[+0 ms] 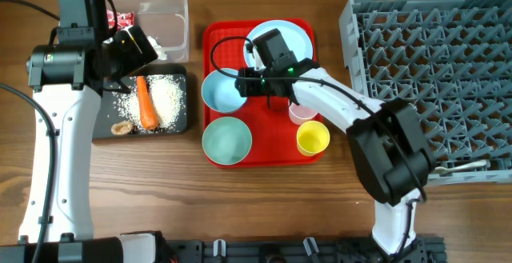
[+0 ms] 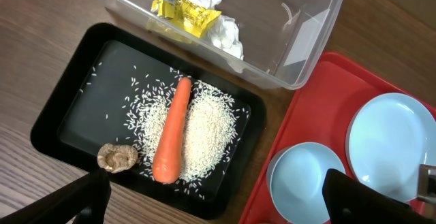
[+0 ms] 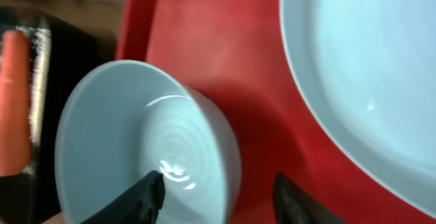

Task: Sort waste into correct bins and load items into the dishwasher rack
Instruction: 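Reach the right gripper to the light-blue bowl and grasp its rim, then lift the light-blue bowl and set it upright in the dish rack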

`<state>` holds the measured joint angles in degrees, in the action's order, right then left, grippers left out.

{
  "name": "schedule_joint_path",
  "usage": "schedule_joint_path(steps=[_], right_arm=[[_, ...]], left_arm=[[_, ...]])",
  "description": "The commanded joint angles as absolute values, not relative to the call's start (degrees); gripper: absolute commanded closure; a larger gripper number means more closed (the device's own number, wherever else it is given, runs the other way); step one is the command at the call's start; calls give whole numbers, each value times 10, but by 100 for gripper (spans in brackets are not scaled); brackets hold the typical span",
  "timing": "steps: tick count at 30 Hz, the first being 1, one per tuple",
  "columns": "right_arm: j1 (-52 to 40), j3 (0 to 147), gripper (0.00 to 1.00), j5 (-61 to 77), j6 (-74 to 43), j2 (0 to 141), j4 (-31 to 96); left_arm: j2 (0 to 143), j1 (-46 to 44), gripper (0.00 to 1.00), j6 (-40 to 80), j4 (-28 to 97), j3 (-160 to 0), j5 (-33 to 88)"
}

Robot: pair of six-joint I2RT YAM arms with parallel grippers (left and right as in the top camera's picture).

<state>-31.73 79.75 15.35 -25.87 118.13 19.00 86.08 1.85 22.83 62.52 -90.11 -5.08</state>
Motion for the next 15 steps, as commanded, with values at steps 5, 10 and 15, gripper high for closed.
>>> schedule_joint_path(steps=[5, 10, 15], right_arm=[[-317, 804, 89, 126, -286, 1187, 185], [-316, 804, 95, 129, -287, 1183, 174], [-309, 804, 96, 114, -284, 1135, 176]], left_arm=[[859, 20, 0, 229, 624, -903, -58], [859, 20, 0, 229, 624, -903, -58], [859, 20, 0, 229, 624, -903, -58]])
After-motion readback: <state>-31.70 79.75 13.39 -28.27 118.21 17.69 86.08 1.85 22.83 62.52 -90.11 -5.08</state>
